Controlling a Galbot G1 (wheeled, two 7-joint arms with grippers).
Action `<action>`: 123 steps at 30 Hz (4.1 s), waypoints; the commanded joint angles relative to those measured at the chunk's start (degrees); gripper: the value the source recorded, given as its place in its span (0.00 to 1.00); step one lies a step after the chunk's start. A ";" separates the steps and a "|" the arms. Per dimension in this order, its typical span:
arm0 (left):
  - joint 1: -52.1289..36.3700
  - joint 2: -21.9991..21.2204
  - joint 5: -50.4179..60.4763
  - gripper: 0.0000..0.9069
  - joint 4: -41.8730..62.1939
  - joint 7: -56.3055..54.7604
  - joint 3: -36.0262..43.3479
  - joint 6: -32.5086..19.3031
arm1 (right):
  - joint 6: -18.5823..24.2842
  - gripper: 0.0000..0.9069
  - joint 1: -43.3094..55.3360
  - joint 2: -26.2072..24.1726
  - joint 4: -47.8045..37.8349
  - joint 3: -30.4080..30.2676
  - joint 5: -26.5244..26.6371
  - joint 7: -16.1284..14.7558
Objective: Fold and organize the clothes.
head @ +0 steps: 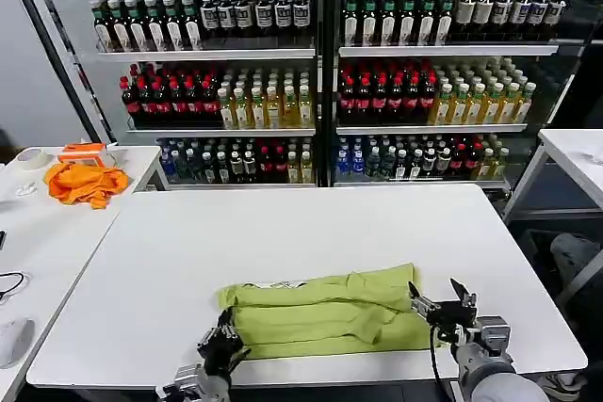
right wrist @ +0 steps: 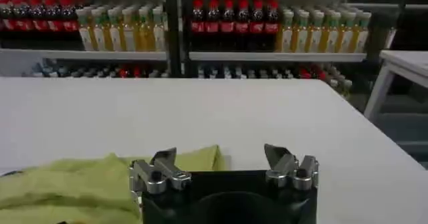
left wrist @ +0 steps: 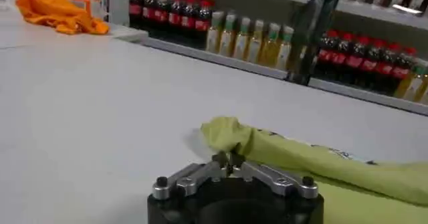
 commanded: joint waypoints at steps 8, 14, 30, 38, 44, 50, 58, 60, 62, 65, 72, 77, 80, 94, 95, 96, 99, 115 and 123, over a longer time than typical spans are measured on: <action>0.92 15.04 -8.85 0.02 -7.46 3.29 -23.11 0.89 | 0.15 1.00 1.22 0.03 -0.59 -0.71 0.43 -0.02; 0.58 20.31 -13.45 0.02 -9.28 5.26 -27.12 2.04 | 0.12 1.00 1.57 -0.60 -0.78 -0.98 0.75 -0.08; -5.81 10.70 -40.40 0.02 -14.24 5.42 -1.34 8.29 | 0.06 1.00 0.65 -1.41 -0.96 -1.20 0.47 0.08; -10.15 4.57 -40.85 0.02 -8.95 4.94 8.79 8.44 | -0.08 1.00 2.40 -3.85 -1.36 0.00 1.59 -0.25; -11.48 3.12 -36.62 0.02 -3.63 5.12 12.36 7.99 | 0.00 1.00 2.44 -3.97 -1.89 -0.05 1.66 -0.31; -13.12 1.77 -32.96 0.02 -0.08 5.10 14.66 7.74 | 0.01 1.00 3.23 -3.79 -2.47 -0.44 1.67 -0.37; -14.35 2.27 -23.57 1.00 3.87 8.99 16.12 6.60 | 0.08 1.00 3.62 -3.97 -2.85 -0.22 1.83 -0.34; -13.88 2.61 -22.67 1.00 3.18 10.13 15.94 5.64 | 0.12 1.00 3.65 -4.05 -2.96 -0.10 1.94 -0.36; -13.05 3.15 -22.55 1.00 1.43 11.00 15.38 5.36 | 0.16 1.00 3.75 -4.09 -3.17 -0.08 2.02 -0.36; -11.63 3.95 -22.42 1.00 -1.41 11.13 14.02 4.68 | 0.17 1.00 4.18 -4.09 -3.41 -0.27 2.12 -0.38; -8.42 5.77 -14.40 1.00 -3.12 8.48 2.84 3.39 | 0.15 1.00 5.10 -3.54 -3.91 -0.73 2.25 -0.41; -4.49 7.75 -10.54 1.00 -5.29 8.60 -3.12 0.94 | 0.34 1.00 5.12 -3.11 -4.30 -0.75 2.22 -0.50; -3.65 8.41 -9.41 1.00 -4.75 8.47 -5.14 0.31 | 0.39 1.00 5.10 -2.85 -4.53 -0.70 2.15 -0.49; -3.60 7.60 -9.67 1.00 -0.88 8.89 -2.59 1.59 | 0.28 1.00 4.13 -2.12 -3.96 -0.33 1.35 -0.21; -3.71 7.35 -9.42 1.00 -0.46 9.20 -2.15 1.83 | 0.23 1.00 4.05 -2.04 -3.75 -0.32 1.26 -0.18; -4.11 7.15 -8.46 1.00 0.36 9.61 -1.77 1.74 | 0.18 1.00 4.01 -2.00 -3.67 -0.31 1.24 -0.17; -4.65 6.81 -8.42 1.00 1.91 9.66 -1.62 1.96 | 0.13 1.00 3.85 -1.81 -3.41 -0.20 1.08 -0.14; -6.16 8.03 -27.22 1.00 2.13 10.01 -1.76 8.34 | -0.23 1.00 2.01 -1.62 -1.31 1.09 0.89 0.13; -7.61 6.16 -36.04 0.80 3.19 10.30 -2.19 8.73 | -0.31 1.00 1.03 -1.77 -0.40 1.66 0.92 0.19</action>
